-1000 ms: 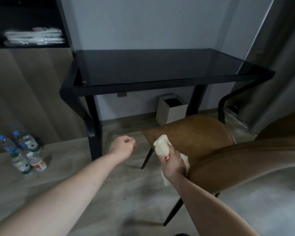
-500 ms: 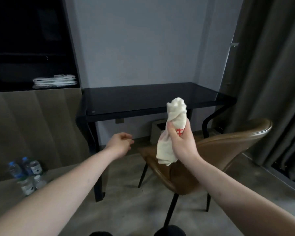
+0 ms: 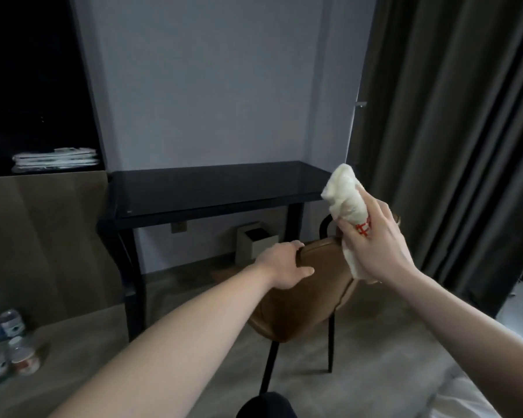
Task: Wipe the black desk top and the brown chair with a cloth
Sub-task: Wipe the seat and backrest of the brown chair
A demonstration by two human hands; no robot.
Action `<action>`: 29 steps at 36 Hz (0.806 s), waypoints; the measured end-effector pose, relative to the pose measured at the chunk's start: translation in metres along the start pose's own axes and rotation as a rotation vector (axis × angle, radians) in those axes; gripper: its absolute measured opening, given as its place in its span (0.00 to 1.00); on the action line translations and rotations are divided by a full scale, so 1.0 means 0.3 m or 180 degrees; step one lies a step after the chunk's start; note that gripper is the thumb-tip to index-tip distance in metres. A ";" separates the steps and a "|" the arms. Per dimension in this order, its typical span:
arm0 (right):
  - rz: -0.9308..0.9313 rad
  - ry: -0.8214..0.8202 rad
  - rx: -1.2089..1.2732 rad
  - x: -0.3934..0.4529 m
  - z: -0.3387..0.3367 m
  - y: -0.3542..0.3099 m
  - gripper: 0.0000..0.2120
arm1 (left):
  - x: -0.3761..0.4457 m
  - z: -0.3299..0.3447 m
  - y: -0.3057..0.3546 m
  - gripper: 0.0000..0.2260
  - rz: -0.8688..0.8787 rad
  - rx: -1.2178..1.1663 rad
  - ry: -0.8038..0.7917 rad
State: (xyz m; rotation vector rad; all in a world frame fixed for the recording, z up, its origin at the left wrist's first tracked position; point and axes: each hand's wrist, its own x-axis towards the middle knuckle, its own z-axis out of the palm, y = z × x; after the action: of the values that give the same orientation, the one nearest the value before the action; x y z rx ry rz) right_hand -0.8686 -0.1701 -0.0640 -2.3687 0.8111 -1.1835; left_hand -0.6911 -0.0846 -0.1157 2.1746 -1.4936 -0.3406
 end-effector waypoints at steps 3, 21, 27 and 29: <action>0.0095 -0.0225 -0.0373 0.009 0.032 0.066 0.30 | -0.002 0.024 -0.001 0.18 0.0027 0.0344 0.0403; -0.0270 0.0029 -0.0807 -0.068 0.233 0.100 0.30 | 0.027 0.067 -0.116 0.09 0.0397 0.0608 0.1221; 0.0285 0.0552 0.0269 -0.184 0.321 0.057 0.33 | 0.017 0.067 -0.115 0.06 0.0253 0.0354 0.1159; 0.0466 0.0692 0.0563 -0.211 0.358 0.040 0.35 | 0.018 0.065 -0.114 0.07 0.0252 0.0381 0.1199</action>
State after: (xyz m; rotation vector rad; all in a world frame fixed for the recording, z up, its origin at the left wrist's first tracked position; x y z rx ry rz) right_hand -0.8158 -0.1314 -0.1709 -2.0285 0.8916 -1.4047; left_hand -0.6704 -0.0843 -0.1498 2.1141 -1.4070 0.1823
